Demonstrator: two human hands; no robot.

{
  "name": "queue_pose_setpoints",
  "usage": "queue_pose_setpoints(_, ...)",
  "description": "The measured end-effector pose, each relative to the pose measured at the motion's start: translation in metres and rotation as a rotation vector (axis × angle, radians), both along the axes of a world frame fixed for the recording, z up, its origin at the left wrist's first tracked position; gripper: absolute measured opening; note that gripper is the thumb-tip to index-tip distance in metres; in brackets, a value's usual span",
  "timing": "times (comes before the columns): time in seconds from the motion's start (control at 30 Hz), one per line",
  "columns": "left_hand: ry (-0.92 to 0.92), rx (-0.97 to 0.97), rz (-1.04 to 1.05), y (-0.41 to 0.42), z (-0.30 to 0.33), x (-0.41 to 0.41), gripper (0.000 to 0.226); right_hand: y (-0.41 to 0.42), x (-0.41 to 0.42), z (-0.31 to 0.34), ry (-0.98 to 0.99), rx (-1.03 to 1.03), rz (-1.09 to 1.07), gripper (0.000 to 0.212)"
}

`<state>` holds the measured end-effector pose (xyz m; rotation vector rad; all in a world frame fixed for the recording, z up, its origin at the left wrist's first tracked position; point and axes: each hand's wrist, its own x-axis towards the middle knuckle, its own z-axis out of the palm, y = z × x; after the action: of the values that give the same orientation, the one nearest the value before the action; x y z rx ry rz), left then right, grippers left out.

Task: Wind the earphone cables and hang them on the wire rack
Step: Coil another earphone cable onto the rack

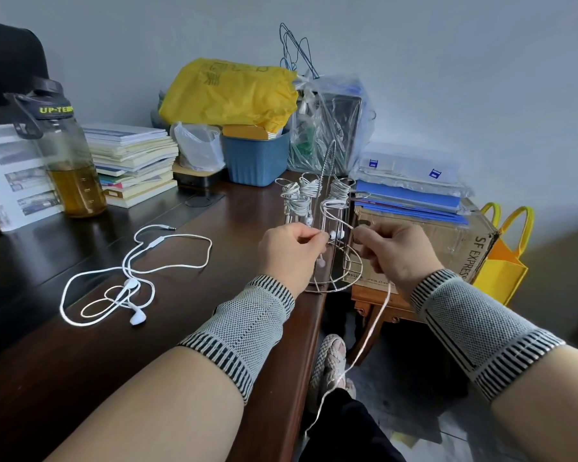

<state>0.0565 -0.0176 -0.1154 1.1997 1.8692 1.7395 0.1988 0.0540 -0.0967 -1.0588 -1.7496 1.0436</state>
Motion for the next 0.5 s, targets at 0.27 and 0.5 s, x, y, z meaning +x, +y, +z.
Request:
queue_pose_setpoints(0.27,-0.004,-0.019,-0.006,0.0,0.001,0.0,0.019,0.014,0.008,0.018,-0.365,0.101,-0.083,0.026)
queue_pose_setpoints(0.5,-0.017,-0.012,0.011,0.002,0.0,-0.002,0.021,0.015,-0.019,0.07,-0.49,0.453,-0.339,0.031)
